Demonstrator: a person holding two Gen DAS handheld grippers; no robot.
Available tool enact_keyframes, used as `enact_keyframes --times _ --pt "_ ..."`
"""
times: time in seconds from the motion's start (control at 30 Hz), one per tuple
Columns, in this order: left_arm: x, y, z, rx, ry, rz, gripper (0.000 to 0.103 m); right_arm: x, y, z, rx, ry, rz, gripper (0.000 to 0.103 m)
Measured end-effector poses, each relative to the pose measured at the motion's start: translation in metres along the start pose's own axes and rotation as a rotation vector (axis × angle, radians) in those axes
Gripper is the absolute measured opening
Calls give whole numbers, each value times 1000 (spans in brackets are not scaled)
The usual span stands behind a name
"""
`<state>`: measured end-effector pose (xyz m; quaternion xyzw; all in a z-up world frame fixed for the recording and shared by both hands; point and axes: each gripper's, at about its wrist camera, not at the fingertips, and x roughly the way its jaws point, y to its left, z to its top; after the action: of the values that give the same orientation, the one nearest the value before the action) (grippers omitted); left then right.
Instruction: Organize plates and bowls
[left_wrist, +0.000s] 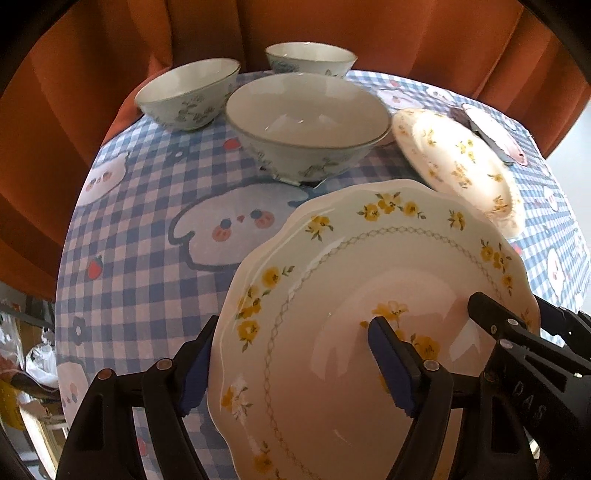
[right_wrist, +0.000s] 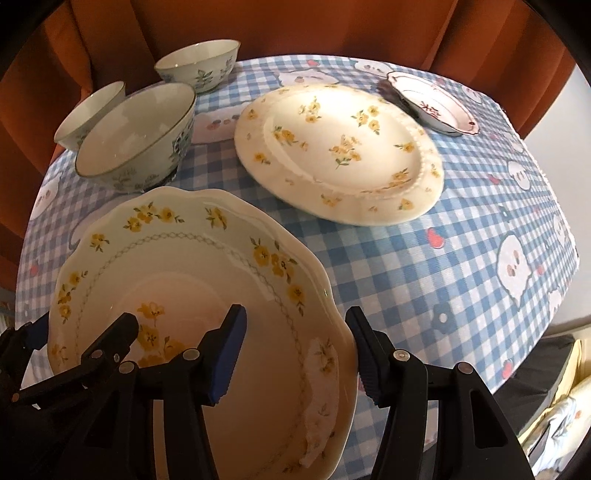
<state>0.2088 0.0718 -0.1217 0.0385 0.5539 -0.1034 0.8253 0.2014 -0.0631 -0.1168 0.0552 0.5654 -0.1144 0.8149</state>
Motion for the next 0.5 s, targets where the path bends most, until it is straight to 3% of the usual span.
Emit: enact_keyframes --times 0.2,0.5 --pt "-7 -13 3 5 -31 7 79 -12 -11 5 12 -17 6 60" --pt "-5 -52 1 -73 -71 76 79 -6 -48 13 -38 -36 98 60"
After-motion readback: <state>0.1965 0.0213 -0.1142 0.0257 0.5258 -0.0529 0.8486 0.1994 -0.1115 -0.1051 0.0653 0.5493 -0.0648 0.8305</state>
